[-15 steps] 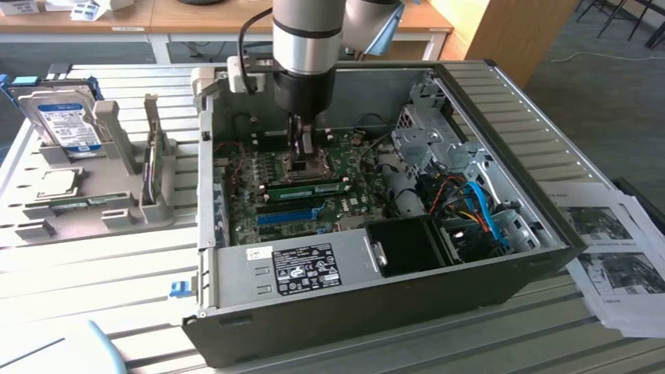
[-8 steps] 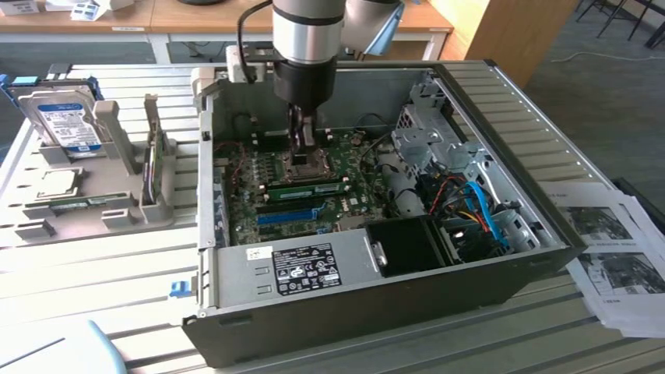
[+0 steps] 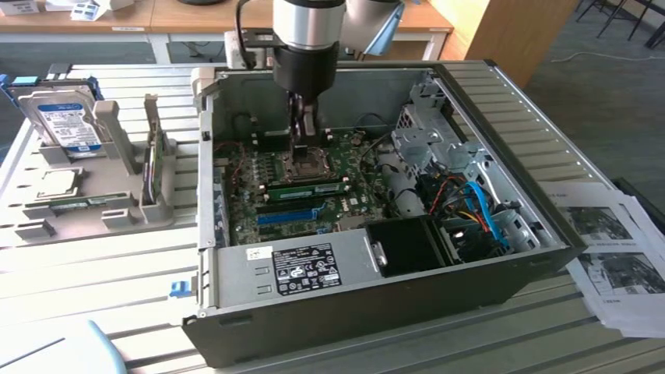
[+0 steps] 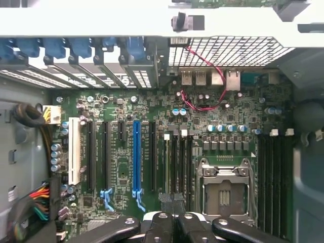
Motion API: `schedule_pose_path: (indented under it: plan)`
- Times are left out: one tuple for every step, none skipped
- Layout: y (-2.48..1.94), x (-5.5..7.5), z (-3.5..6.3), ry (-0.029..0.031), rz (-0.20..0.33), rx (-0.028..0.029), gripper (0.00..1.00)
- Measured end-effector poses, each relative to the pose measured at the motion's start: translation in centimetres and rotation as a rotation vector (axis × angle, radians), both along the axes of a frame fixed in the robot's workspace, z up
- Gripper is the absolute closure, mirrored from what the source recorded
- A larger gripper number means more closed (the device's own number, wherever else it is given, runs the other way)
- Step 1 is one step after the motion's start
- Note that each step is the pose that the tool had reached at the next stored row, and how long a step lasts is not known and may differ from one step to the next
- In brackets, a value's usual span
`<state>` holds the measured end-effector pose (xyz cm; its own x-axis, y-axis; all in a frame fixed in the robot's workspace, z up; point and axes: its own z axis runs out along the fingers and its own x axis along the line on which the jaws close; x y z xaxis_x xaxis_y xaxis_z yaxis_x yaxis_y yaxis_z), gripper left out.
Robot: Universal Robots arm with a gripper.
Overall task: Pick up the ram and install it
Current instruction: 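Press down the ram until it locks into place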
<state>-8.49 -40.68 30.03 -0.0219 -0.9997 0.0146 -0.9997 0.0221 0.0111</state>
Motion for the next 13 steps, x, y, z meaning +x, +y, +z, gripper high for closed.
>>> schedule_pose_path:
  plan:
    - [0.0, 0.0, 0.21, 0.0, 0.0, 0.0001, 0.91]
    - [0.0, 0.0, 0.41, -0.0001, 0.0, 0.0, 0.91]
    - [0.0, 0.0, 0.61, -0.0001, 0.0, 0.0001, 0.91]
    - [0.0, 0.0, 0.8, 0.0, 0.0, 0.0001, 0.91]
    - [0.0, 0.0, 1.0, 0.0, 0.0, 0.0, 0.91]
    - [0.0, 0.0, 1.21, 0.0, 0.0, 0.0, 0.91]
    - [0.0, 0.0, 1.41, -0.0001, 0.0, 0.0, 0.91]
    - [0.0, 0.0, 1.61, 0.0, 0.0, 0.0, 0.91]
    - [0.0, 0.0, 1.81, 0.0, 0.0, 0.0, 0.91]
    - [0.0, 0.0, 2.01, 0.0, 0.0, 0.0, 0.91]
    - [0.0, 0.0, 2.22, -0.0001, 0.0, 0.0, 0.91]
    - [0.0, 0.0, 2.43, -0.0001, 0.0, 0.0001, 0.91]
    - [0.0, 0.0, 2.66, 0.0, 0.0, 0.0, 0.91]
